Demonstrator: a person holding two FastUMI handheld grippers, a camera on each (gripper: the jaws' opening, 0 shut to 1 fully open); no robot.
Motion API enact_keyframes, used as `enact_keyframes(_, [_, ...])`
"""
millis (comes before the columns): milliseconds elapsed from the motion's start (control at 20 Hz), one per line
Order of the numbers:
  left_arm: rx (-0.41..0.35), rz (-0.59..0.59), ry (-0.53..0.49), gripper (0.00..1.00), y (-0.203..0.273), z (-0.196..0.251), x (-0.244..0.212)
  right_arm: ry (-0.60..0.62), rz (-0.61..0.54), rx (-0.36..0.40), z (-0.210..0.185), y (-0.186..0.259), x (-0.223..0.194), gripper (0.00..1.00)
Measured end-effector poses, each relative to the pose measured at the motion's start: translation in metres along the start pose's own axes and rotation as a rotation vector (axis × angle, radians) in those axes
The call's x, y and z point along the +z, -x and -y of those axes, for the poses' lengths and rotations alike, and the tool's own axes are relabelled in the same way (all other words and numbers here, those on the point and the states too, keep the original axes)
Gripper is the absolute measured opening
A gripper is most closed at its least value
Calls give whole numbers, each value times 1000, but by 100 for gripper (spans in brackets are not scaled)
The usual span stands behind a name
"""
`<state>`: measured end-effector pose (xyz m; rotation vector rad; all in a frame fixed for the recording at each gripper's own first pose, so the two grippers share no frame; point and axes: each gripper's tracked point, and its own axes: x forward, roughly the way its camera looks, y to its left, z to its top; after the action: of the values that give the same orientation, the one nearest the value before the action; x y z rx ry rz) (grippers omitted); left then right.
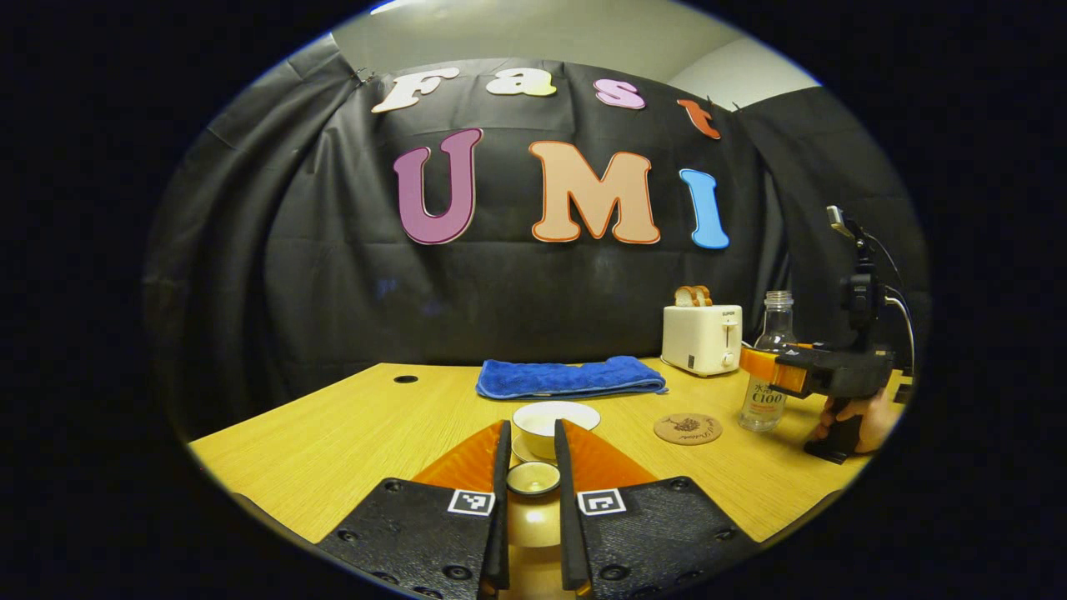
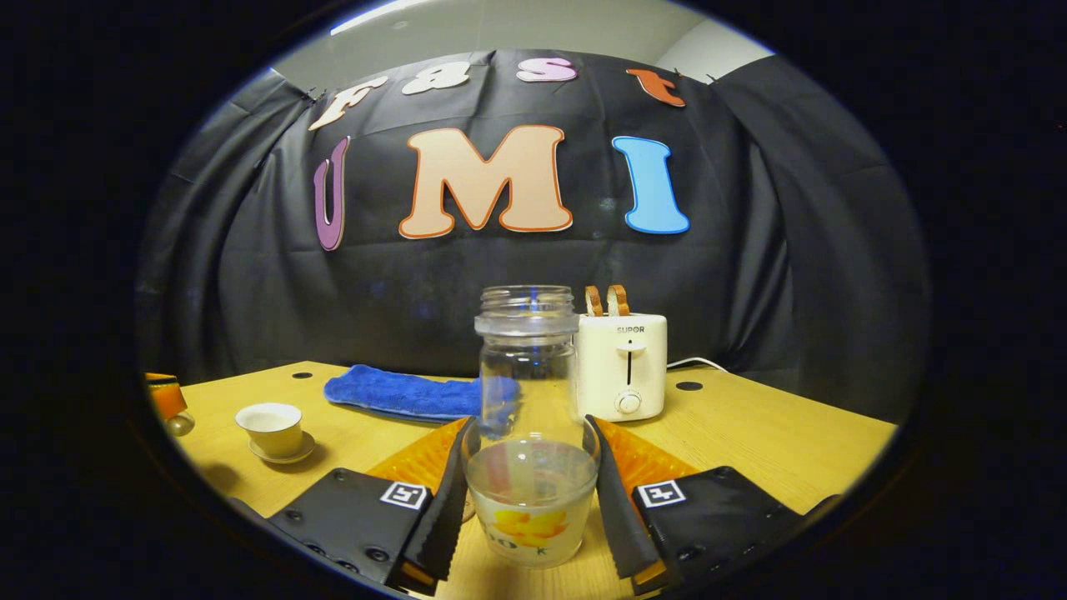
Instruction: Open the teacup lid with one hand, grasp the water bottle and pour water into the teacup with the other hand; after pouring, place the water bottle on the coaster and then close the teacup lid.
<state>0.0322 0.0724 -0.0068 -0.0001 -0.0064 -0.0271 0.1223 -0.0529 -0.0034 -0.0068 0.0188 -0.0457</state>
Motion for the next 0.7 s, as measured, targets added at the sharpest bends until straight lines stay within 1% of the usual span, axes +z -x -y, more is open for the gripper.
enact_keyframes(50, [-10, 3, -1, 21, 0, 0, 1, 0, -3, -2, -1, 0, 0, 72])
enact_keyframes(100, [-20, 3, -1, 19, 1, 0, 0, 2, -2, -6, -1, 1, 0, 72])
enact_keyframes(150, [-25, 3, -2, 19, 0, -1, 1, 9, -3, -11, 0, 4, 1, 71])
enact_keyframes(200, [-29, 2, -1, 19, 1, -3, 0, 26, 7, -9, -3, 6, 3, 71])
enact_keyframes(250, [-32, 3, -2, 18, 1, -6, 1, 68, 7, -7, -6, 8, 4, 71])
enact_keyframes(400, [-65, 0, 0, 18, 1, -12, 0, 283, 25, 5, -24, 10, 7, 71])
enact_keyframes(500, [-68, 3, 1, 19, 3, -23, 0, 440, 37, 28, -46, 9, 12, 71])
enact_keyframes(600, [-58, 1, 2, 19, 3, -38, -1, 568, 59, 67, -77, 5, 17, 71])
enact_keyframes(700, [-45, -1, 4, 19, 4, -53, -2, 666, 40, 119, -103, -3, 10, 71])
